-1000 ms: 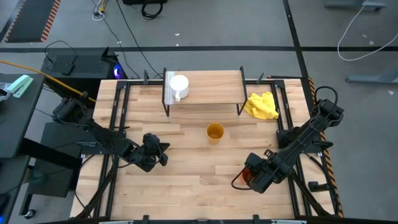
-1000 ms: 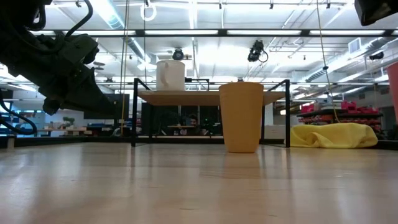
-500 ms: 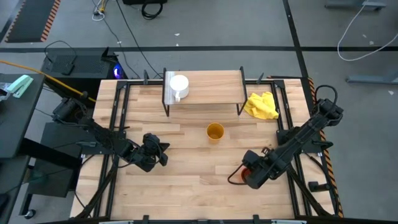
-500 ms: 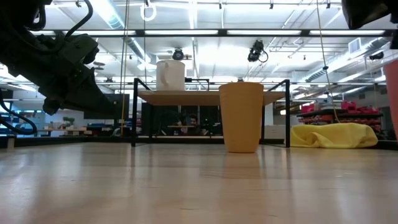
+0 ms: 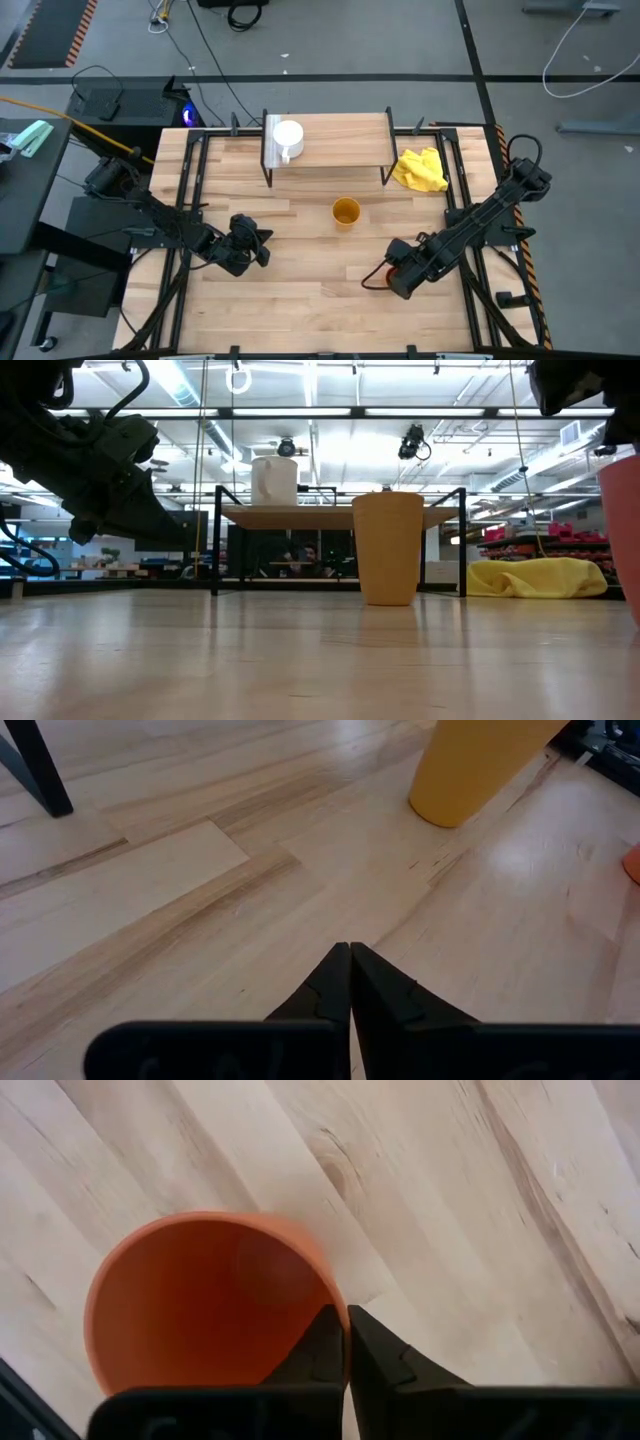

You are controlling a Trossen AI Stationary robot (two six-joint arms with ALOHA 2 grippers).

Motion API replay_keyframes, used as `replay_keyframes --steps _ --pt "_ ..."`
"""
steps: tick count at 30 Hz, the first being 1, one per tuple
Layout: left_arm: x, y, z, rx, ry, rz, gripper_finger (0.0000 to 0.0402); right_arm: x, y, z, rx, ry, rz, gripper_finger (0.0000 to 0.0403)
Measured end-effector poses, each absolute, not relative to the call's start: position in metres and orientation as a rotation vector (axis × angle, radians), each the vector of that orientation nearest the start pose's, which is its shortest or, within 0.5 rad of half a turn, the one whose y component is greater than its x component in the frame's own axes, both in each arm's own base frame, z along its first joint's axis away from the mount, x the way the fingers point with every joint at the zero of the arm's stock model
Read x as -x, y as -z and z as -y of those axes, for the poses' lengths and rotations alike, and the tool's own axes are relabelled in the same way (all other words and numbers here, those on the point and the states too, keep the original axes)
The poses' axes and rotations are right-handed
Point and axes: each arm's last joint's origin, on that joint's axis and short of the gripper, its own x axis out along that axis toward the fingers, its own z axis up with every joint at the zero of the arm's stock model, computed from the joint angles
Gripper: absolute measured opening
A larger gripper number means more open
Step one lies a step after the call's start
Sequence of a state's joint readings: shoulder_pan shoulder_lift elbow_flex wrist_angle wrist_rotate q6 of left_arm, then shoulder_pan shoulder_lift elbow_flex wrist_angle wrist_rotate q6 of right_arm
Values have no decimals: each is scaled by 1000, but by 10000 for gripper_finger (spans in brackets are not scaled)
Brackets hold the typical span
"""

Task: Stack small to large cups/mugs on shelf
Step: Put the orange cup on the shelf

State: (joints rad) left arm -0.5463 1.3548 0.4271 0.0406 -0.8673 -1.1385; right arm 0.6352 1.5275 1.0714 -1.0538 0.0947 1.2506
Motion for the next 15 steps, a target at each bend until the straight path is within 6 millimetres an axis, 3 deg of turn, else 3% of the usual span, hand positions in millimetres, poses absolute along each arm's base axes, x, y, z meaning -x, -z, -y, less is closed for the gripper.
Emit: replay_keyframes --steps 15 --pt "-193 -134 92 499 -613 -411 14 -201 -240 -145 -529 421 -1335 3"
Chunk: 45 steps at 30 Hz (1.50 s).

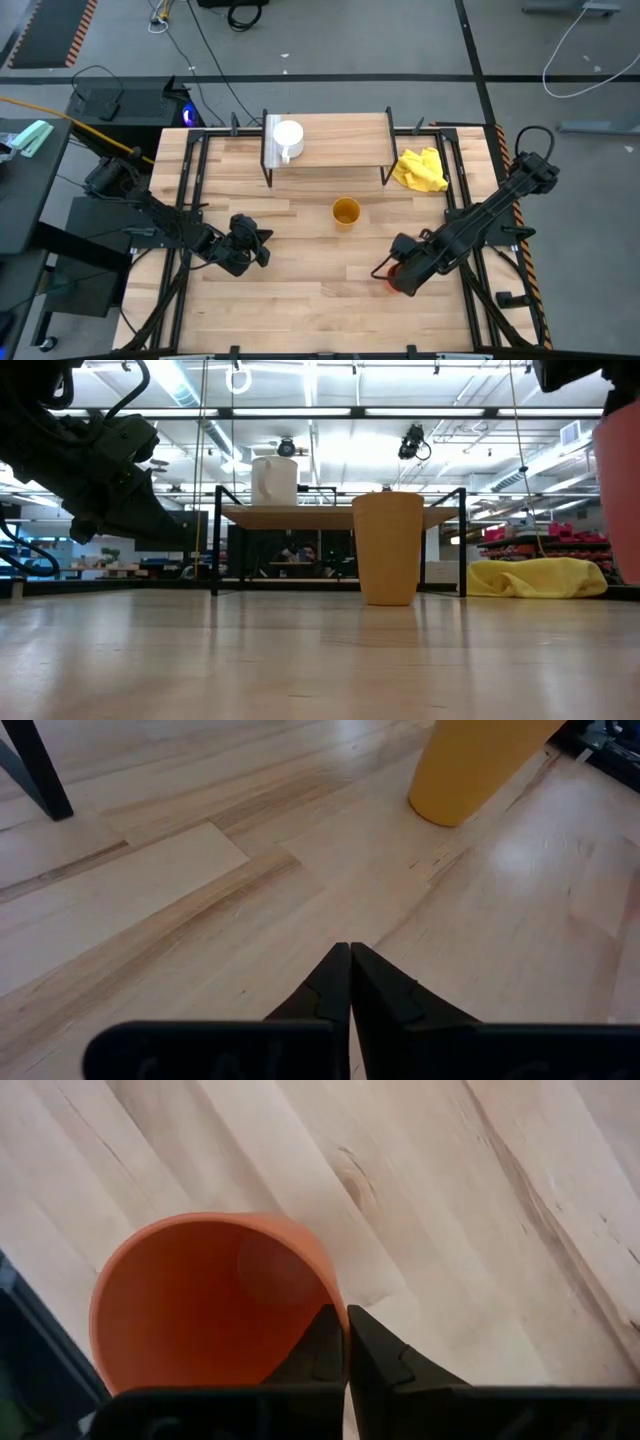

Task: Stack small to large cups/mugs on shelf
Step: Put the orange cup on the shelf

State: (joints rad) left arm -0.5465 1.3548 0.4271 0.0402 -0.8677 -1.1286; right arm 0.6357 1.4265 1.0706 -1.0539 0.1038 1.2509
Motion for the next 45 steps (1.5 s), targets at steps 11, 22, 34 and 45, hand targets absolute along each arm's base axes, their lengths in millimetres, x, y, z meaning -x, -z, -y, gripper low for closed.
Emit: replay_keyframes --steps 11,22,34,45 --pt "-193 -134 92 502 -614 -410 24 -195 -256 -139 -544 423 -1309 3" --pt "-193 -134 92 502 -615 -409 13 -195 -326 -129 -490 492 -1191 3" --pt "-193 -134 92 501 -614 -409 17 -224 -377 -57 -491 533 -1073 3" --pt "-193 -134 92 498 -614 -409 23 -229 -419 29 -504 661 -886 3"
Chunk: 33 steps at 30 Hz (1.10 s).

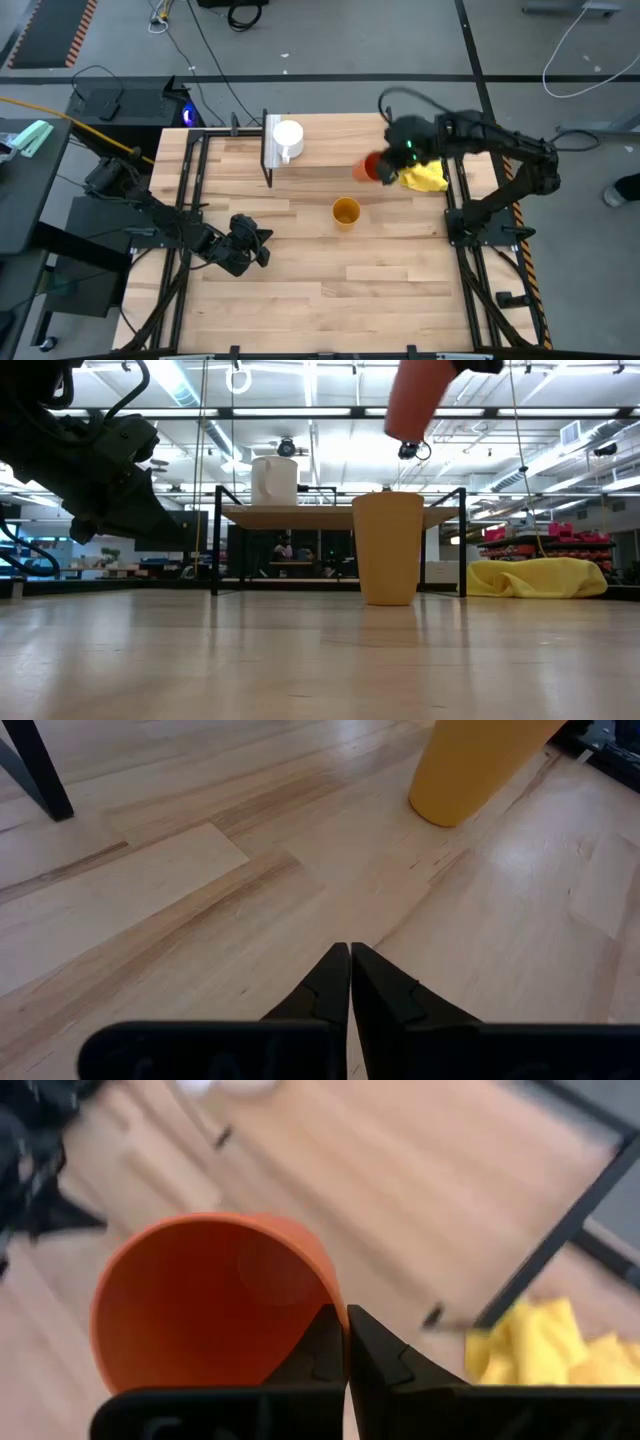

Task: Stack small to large cups/mugs on shelf
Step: Put the orange cup on the shelf

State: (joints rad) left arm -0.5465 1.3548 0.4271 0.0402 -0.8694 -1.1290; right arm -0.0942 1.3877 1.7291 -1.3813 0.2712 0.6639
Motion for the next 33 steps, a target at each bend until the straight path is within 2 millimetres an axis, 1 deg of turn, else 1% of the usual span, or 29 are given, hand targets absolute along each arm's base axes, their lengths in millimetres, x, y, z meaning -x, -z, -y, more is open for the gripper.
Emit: replay_keyframes --steps 3,6,9,13,16,21,24,28,33 --pt "-193 -135 91 490 -631 -390 23 -236 -426 47 -480 677 -846 3" --pt "-195 -135 86 483 -669 -364 18 -250 -430 63 -466 671 -839 3" --pt "-198 -135 78 444 -703 -365 13 -270 -430 79 -447 653 -859 3" --pt "-203 -135 66 411 -753 -370 11 -300 -431 99 -402 594 -880 3" --pt "-204 -134 58 383 -787 -385 17 -314 -432 114 -395 587 -903 3" --pt "-200 -129 43 329 -893 -433 15 -318 -430 143 -401 641 -976 3" --pt "-194 -126 32 313 -996 -438 8 -316 -426 159 -420 610 -983 3" --pt "-185 -127 19 311 -1125 -415 8 -310 -425 175 -413 619 -983 3" --pt "-172 -133 1 342 -1286 -344 22 -302 -426 189 -418 595 -971 3"
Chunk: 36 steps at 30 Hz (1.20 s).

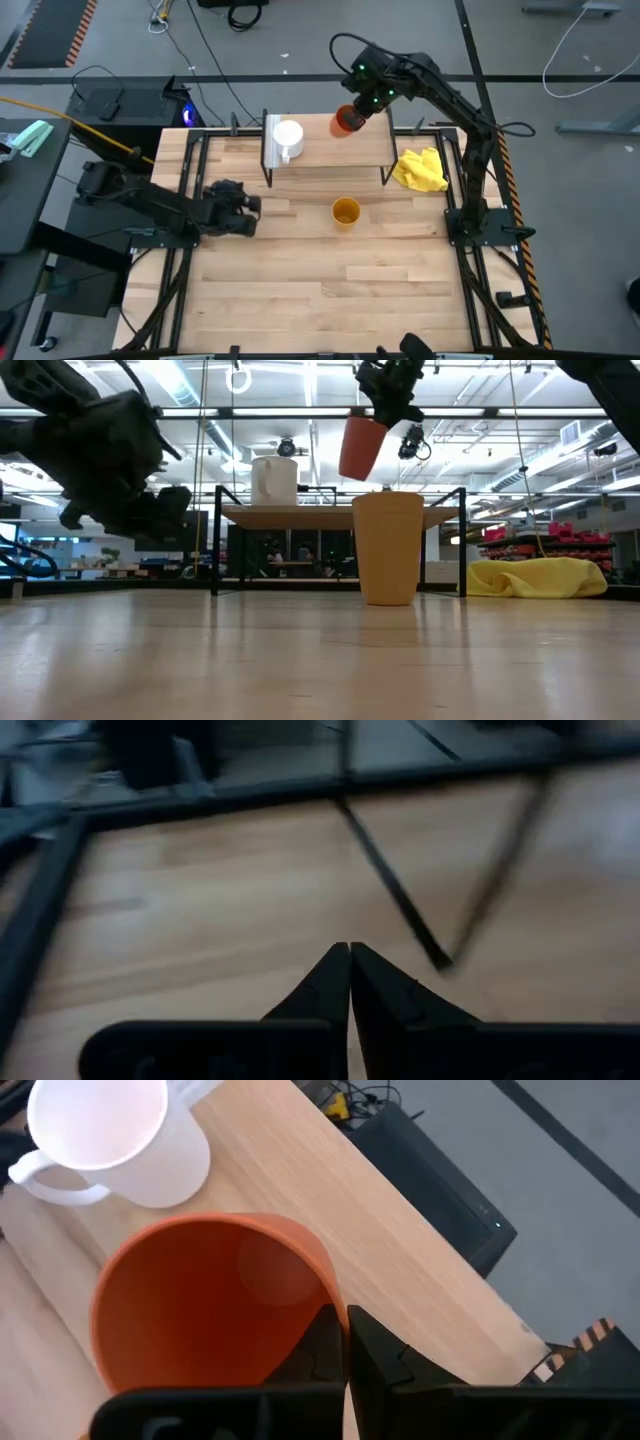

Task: Stack small to large cups/mugs on shelf
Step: Put the orange cup on the shelf

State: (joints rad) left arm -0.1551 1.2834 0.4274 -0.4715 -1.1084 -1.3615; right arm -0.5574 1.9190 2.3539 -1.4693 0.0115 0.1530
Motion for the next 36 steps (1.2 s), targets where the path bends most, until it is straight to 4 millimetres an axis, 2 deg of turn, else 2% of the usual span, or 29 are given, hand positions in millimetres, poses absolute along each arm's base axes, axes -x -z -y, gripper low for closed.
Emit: replay_keyframes --steps 10,16,24,30,36 --pt "-166 -149 -36 423 -1475 -220 9 -305 -422 195 -373 559 -990 3" --pt "-158 -159 -61 469 -1542 -248 12 -308 -420 194 -360 547 -995 3" --pt "-166 -175 -95 514 -1432 -230 13 -309 -420 193 -350 539 -993 3" --pt "-153 -174 -116 528 -1514 -257 6 -311 -420 189 -340 527 -994 3" --pt "-152 -179 -130 586 -1437 -217 12 -313 -419 191 -328 522 -990 3"
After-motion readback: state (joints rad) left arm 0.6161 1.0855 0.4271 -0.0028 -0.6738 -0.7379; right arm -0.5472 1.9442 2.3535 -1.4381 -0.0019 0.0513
